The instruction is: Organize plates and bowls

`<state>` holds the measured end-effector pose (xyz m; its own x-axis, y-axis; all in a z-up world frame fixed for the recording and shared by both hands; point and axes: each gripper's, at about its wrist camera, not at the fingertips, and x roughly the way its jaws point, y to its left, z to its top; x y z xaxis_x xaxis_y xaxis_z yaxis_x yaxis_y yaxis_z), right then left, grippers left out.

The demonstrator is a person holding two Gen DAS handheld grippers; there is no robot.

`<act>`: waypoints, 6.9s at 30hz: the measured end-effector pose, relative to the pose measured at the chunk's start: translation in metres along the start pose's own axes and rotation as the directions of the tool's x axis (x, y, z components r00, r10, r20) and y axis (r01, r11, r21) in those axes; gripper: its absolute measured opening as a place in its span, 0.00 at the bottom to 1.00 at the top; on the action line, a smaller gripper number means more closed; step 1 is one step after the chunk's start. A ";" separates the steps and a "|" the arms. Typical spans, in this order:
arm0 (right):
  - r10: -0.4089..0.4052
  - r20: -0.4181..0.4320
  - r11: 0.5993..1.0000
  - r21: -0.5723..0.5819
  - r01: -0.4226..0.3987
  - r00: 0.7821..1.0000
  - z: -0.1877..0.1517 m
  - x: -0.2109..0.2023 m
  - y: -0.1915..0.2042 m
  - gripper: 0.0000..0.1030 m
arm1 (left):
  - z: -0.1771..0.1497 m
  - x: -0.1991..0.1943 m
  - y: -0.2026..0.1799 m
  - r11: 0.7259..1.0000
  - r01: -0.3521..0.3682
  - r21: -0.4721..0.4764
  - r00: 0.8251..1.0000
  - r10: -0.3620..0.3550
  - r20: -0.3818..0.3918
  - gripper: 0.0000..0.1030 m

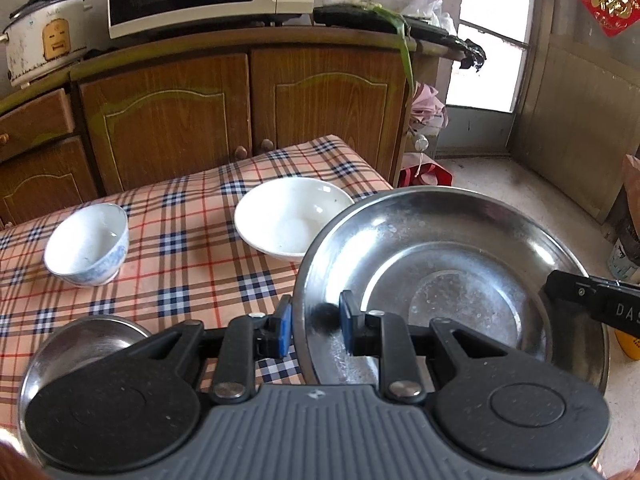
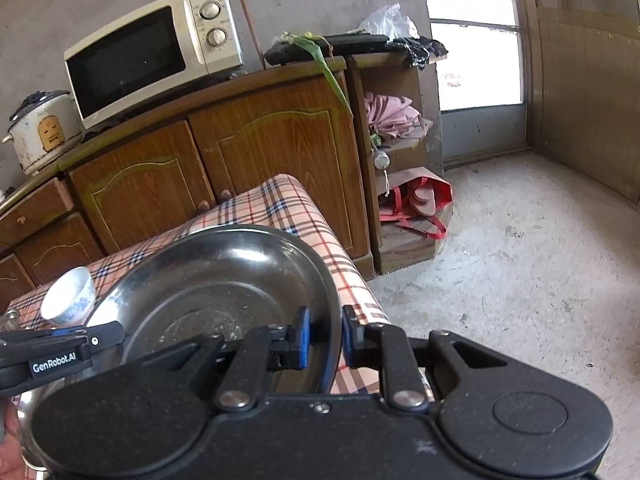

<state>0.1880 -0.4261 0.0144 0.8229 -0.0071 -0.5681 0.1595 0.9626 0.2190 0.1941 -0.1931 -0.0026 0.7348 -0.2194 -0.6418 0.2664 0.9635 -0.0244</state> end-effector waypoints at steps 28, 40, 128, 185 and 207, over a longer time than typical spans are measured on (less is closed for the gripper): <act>0.009 0.054 1.000 -0.017 -0.008 0.998 0.004 -0.054 0.019 0.21 | -0.004 -0.052 0.006 1.000 -0.022 0.011 0.999 0.022 0.043 0.24; 0.012 0.073 1.000 -0.024 -0.010 0.997 0.004 -0.069 0.024 0.21 | -0.008 -0.062 0.008 1.000 -0.023 0.010 0.999 0.022 0.048 0.24; 0.127 0.008 0.986 -0.112 -0.126 0.992 -0.031 -0.071 0.131 0.21 | -0.050 -0.094 0.100 0.984 -0.156 -0.084 0.988 0.156 -0.003 0.25; 0.226 -0.091 0.949 -0.202 -0.240 0.970 -0.065 -0.027 0.235 0.21 | -0.074 -0.096 0.193 0.940 -0.289 -0.181 0.957 0.281 -0.072 0.25; 0.243 -0.109 0.943 -0.206 -0.261 0.964 -0.073 -0.007 0.248 0.21 | -0.076 -0.086 0.209 0.933 -0.306 -0.188 0.952 0.294 -0.087 0.25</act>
<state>0.1821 -0.1677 0.0150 0.7723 0.2570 -0.5810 -0.1771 0.9654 0.1916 0.1389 0.0387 -0.0105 0.7234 0.0878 -0.6849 -0.0934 0.9952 0.0289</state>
